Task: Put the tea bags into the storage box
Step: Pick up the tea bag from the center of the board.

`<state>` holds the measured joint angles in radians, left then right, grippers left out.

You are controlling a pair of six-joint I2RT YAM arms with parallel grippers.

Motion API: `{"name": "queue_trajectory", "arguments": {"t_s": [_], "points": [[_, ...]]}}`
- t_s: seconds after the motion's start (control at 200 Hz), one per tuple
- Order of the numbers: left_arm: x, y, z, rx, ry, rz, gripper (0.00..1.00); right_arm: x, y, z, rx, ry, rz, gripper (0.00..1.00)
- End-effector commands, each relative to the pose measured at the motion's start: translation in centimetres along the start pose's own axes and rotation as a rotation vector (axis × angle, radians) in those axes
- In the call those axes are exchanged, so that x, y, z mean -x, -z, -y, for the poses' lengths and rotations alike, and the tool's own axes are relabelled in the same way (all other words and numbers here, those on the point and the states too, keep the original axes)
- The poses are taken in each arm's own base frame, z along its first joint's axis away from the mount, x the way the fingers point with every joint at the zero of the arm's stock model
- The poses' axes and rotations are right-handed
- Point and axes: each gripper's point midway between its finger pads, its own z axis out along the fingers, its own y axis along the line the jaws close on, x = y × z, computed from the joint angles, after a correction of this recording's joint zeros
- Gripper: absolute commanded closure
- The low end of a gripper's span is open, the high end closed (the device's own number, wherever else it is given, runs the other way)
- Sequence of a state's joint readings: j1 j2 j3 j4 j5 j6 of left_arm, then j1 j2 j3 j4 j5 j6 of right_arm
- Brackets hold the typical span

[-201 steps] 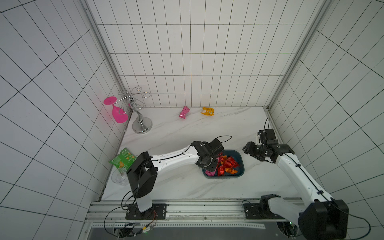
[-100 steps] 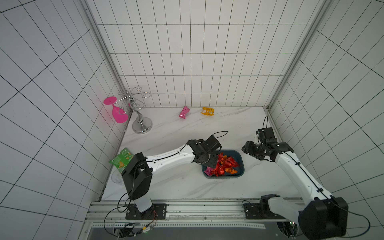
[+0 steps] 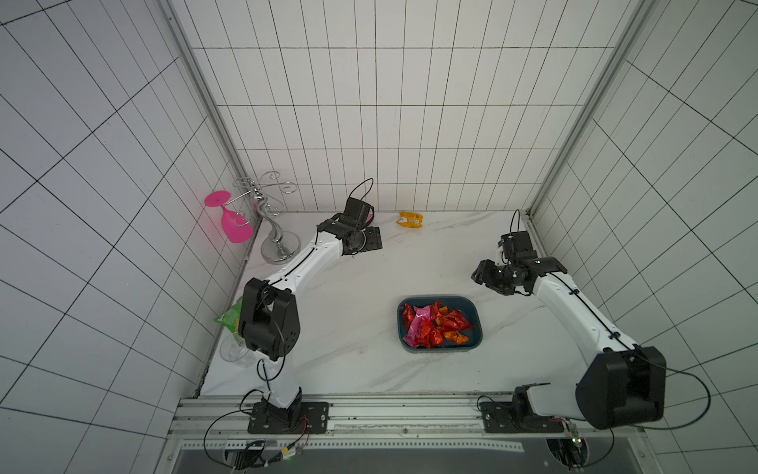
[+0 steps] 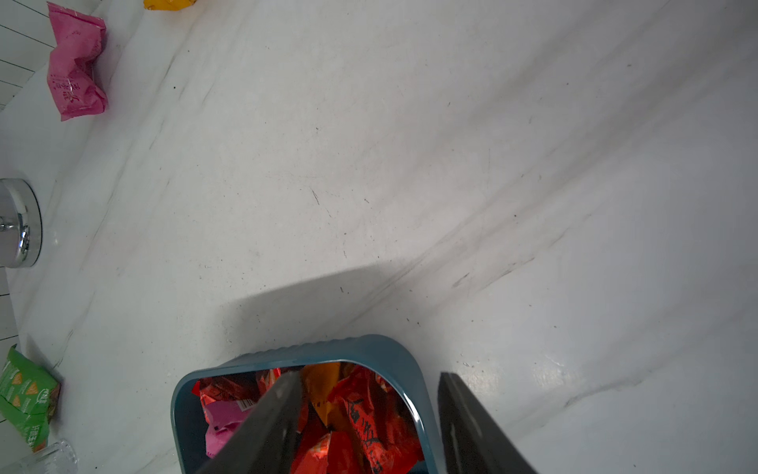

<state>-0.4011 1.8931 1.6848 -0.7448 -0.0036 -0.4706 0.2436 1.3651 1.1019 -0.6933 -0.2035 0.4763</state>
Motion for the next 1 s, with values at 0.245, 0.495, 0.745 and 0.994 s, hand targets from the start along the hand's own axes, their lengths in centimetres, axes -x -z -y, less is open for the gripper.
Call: {"name": "queue_trajectory", "arguments": {"t_s": [0.245,0.495,0.745,0.994], "points": [[7.8,-11.1,-4.0,0.083,0.037,0.046,0.19,3.6,1.3,-1.7,-0.029,0.058,0.022,0.42],[9.7,-17.0,-6.9,-0.160,0.408,0.033,0.12,5.4,0.7,-2.3,-0.049,0.064,0.012,0.42],[11.0,-19.8,-6.7,-0.292,0.544,0.050,0.13,6.7,-1.0,-2.6,-0.089,0.114,-0.070,0.42],[9.6,-21.8,-5.7,-0.400,0.594,-0.008,0.22,7.7,-2.0,-3.2,-0.077,0.112,-0.081,0.42]]}}
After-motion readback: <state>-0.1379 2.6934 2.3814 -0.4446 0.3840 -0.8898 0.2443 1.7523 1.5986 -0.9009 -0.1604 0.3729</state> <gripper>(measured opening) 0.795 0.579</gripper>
